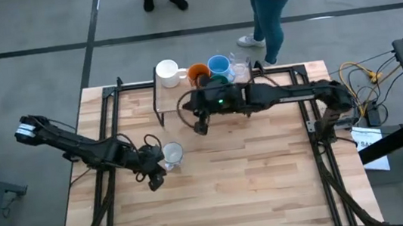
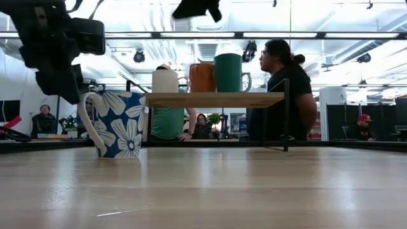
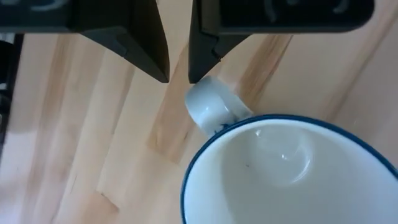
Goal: Stack small to large cups/mugs on shelf
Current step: Put the white patterned mug on the shelf
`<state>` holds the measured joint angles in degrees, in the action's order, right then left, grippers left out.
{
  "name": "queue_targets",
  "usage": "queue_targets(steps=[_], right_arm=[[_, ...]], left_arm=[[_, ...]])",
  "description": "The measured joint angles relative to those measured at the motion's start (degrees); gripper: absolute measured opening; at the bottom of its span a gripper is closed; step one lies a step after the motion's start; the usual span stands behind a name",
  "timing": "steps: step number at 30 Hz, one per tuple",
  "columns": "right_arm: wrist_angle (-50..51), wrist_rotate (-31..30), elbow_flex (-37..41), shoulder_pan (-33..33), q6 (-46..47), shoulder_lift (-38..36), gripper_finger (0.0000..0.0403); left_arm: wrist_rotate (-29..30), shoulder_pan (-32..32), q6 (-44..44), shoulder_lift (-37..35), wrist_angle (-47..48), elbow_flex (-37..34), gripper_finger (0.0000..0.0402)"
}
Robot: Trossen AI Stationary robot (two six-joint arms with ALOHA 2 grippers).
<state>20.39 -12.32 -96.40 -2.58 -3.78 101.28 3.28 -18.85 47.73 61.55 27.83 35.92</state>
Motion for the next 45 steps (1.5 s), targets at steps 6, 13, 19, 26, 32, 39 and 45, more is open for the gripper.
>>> queue_targets(steps=[6, 13, 19, 26, 32, 39, 45], right_arm=[[0.71, -0.38, 0.11, 0.33, 0.10, -6.82, 0.0058], [5.46, -0.84, 0.44, 0.32, -0.17, -10.17, 0.0110], [6.03, -0.15, 2.21, 1.75, -1.20, -10.28, 0.0125], [2.93, 0.76, 4.44, 3.01, -0.91, -10.28, 0.0130], [2.70, 0.74, 4.39, 3.05, -1.26, -10.28, 0.0132], [1.16, 2.19, 4.39, 3.05, -2.79, -10.28, 0.0133], [1.12, 3.45, 4.39, 3.05, -4.26, -10.28, 0.0133]], left_arm=[[2.53, -0.01, 1.53, 2.28, 1.57, 2.15, 0.0071], [5.23, -0.02, 6.83, 3.46, 3.60, 2.39, 0.0080], [9.62, 0.00, 11.90, 2.92, 5.94, 2.39, 0.0080], [11.41, 0.00, 15.68, 3.30, 7.67, 2.89, 0.0080], [12.22, 0.00, 19.32, 3.51, 8.77, 4.20, 0.0080], [13.35, 0.09, 19.43, 3.64, 8.80, 7.68, 0.0080], [9.29, 0.48, 20.60, 3.61, 9.71, 7.63, 0.0080]])
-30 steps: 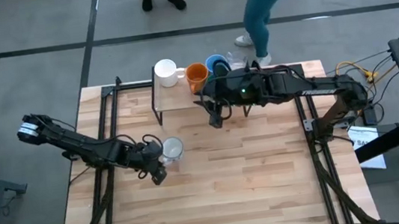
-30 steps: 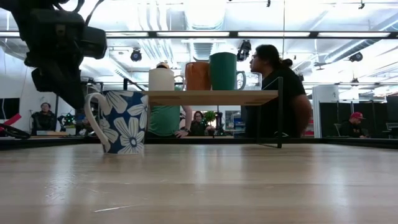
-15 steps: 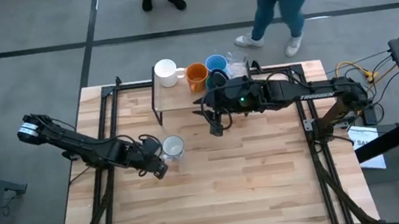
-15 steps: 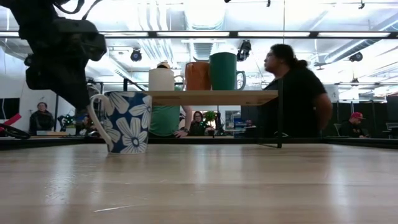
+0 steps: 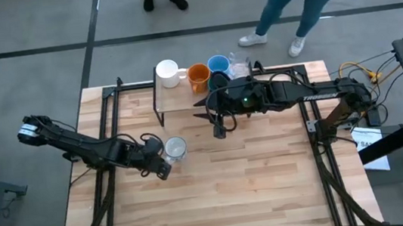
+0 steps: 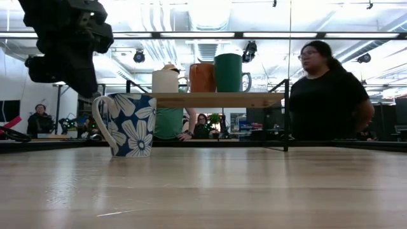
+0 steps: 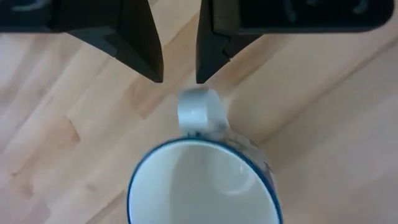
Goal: Stack small to large cups/mugs on shelf
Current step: Put the white patterned mug on the shelf
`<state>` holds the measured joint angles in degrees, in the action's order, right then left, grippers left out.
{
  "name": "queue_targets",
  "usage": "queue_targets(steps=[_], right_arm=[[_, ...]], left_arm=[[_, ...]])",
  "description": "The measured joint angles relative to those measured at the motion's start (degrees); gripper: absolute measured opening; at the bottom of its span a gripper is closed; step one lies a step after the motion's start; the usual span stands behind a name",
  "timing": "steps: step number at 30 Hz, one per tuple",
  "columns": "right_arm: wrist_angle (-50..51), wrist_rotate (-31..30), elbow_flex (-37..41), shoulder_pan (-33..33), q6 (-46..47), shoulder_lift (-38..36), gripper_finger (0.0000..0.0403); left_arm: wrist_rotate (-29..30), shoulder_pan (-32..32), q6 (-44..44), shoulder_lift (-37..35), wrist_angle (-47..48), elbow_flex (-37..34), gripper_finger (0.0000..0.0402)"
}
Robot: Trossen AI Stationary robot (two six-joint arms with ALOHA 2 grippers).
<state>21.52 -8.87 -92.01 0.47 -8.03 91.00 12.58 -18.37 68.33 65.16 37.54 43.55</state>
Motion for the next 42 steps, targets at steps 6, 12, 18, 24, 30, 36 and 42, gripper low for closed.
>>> queue_targets(steps=[6, 12, 18, 24, 30, 36, 42], right_arm=[[0.03, 1.29, 0.00, -0.11, -0.17, 0.00, 0.0134], [0.11, 3.80, 0.00, -0.11, -0.09, 0.00, 0.0129], [0.07, 4.82, 0.00, -0.11, -0.14, 0.01, 0.0130], [0.07, 5.18, 0.00, 0.00, -0.37, 0.02, 0.0128], [0.01, 7.45, 0.00, 0.02, -0.99, 0.02, 0.0128], [-0.02, 7.59, 0.00, 0.00, -1.75, 0.02, 0.0129], [-0.02, 7.59, 0.00, -0.11, -3.17, 0.02, 0.0126]], left_arm=[[-4.50, 0.31, 0.36, -0.99, -1.54, -0.06, 0.0084], [-11.22, 2.01, -1.40, -2.88, -6.21, -0.09, 0.0084], [-13.20, 5.13, -6.11, -6.37, -10.11, -0.06, 0.0084], [-11.40, 10.24, -0.72, -7.91, -2.51, -0.11, 0.0088], [-11.01, 11.24, 2.55, -5.46, 1.30, 0.92, 0.0094], [-10.75, 11.26, 0.86, 1.93, 13.45, 7.78, 0.0094], [-10.38, 11.26, -2.93, 9.11, 15.23, 14.63, 0.0094]])
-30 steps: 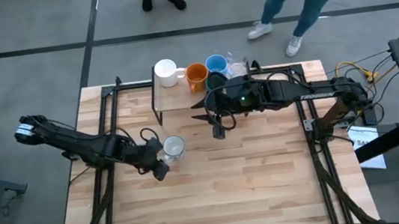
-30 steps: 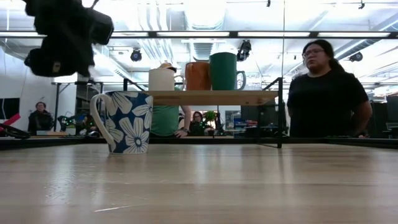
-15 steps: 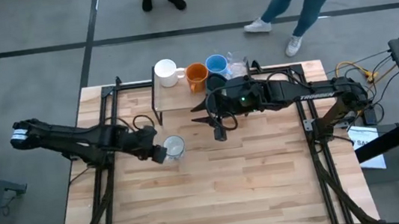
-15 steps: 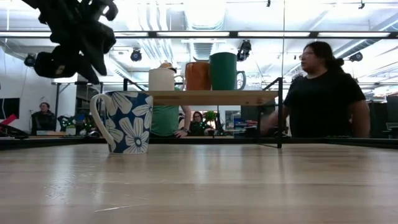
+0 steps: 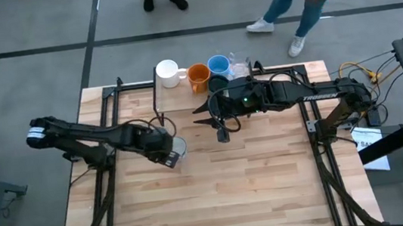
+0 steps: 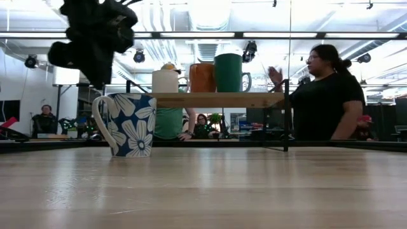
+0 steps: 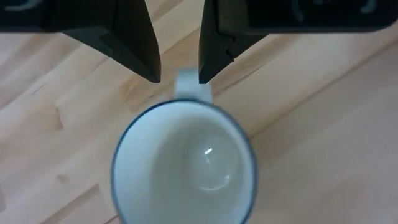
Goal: Stack small to large cups/mugs on shelf
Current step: Put the white patterned mug on the shelf
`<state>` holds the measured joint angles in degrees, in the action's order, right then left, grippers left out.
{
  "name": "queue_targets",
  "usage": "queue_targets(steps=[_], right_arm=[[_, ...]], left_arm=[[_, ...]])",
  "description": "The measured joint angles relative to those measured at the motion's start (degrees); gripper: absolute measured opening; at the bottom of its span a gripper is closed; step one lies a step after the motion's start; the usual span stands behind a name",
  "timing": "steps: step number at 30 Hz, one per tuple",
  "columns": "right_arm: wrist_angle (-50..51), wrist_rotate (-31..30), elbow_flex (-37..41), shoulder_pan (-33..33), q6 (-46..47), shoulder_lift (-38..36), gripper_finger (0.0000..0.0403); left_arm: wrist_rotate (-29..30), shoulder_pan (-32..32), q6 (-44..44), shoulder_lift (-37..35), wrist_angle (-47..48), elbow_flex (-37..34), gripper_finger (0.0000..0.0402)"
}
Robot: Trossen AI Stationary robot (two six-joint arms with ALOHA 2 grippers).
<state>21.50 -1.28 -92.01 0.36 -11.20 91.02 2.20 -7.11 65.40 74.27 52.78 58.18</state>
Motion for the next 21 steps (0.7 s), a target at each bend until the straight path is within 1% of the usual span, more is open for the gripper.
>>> queue_targets(steps=[3, 7, 12, 16, 21], right_arm=[[0.02, 0.20, 0.00, -0.12, -0.43, 0.00, 0.0125], [0.03, 0.53, 0.00, -0.27, -1.05, 0.00, 0.0125], [0.09, 1.96, 0.00, -0.85, -1.36, 0.00, 0.0125], [-0.10, 3.34, 0.00, -1.53, -1.51, -0.02, 0.0125], [-0.96, 3.39, 0.00, -2.23, -1.81, -0.07, 0.0125]], left_arm=[[0.02, 0.00, -1.37, 3.15, 0.26, 2.79, 0.0094], [0.00, -0.01, -1.37, 5.50, 1.70, 4.19, 0.0094], [-0.14, -0.11, -0.27, 6.32, 6.92, 5.14, 0.0094], [-0.03, -0.11, 0.24, 5.62, 6.74, 5.27, 0.0094], [0.14, -0.11, 0.34, 5.72, 6.14, 5.22, 0.0094]])
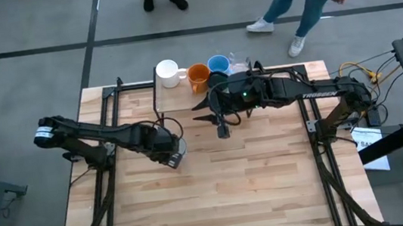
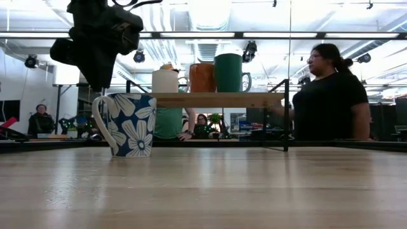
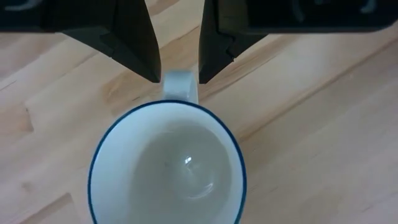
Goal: Stack small to large cups/mugs on shelf
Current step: Put the white patterned mug on the shelf
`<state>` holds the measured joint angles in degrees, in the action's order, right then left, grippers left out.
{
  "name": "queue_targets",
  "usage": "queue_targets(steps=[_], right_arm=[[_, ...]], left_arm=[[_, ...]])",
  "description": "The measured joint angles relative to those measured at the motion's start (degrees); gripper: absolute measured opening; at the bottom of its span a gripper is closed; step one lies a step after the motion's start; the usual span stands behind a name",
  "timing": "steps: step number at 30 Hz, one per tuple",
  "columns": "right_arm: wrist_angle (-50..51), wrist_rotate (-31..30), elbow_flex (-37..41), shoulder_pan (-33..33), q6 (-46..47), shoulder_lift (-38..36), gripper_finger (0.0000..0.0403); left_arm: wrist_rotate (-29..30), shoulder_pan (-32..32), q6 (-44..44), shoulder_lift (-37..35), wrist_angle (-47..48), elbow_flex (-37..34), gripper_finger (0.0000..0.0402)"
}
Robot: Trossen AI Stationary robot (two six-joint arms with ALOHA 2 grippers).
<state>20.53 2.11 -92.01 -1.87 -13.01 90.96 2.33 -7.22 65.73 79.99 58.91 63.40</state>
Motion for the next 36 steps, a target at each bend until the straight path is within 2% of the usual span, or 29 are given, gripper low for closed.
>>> queue_targets(steps=[10, 26, 36], right_arm=[[0.00, -0.18, 0.00, -1.14, -0.53, -0.91, 0.0125], [0.62, -0.69, 0.00, -4.63, 1.30, -9.34, 0.0125], [1.84, -0.66, 0.07, -4.67, 2.07, -10.36, 0.0125]], left_arm=[[-0.27, -0.35, -0.02, 1.54, -1.37, -0.05, 0.0094], [-0.21, -0.74, -0.09, 2.45, -1.73, -1.25, 0.0094], [0.21, -0.74, -0.13, 2.82, -1.31, -3.84, 0.0094]])
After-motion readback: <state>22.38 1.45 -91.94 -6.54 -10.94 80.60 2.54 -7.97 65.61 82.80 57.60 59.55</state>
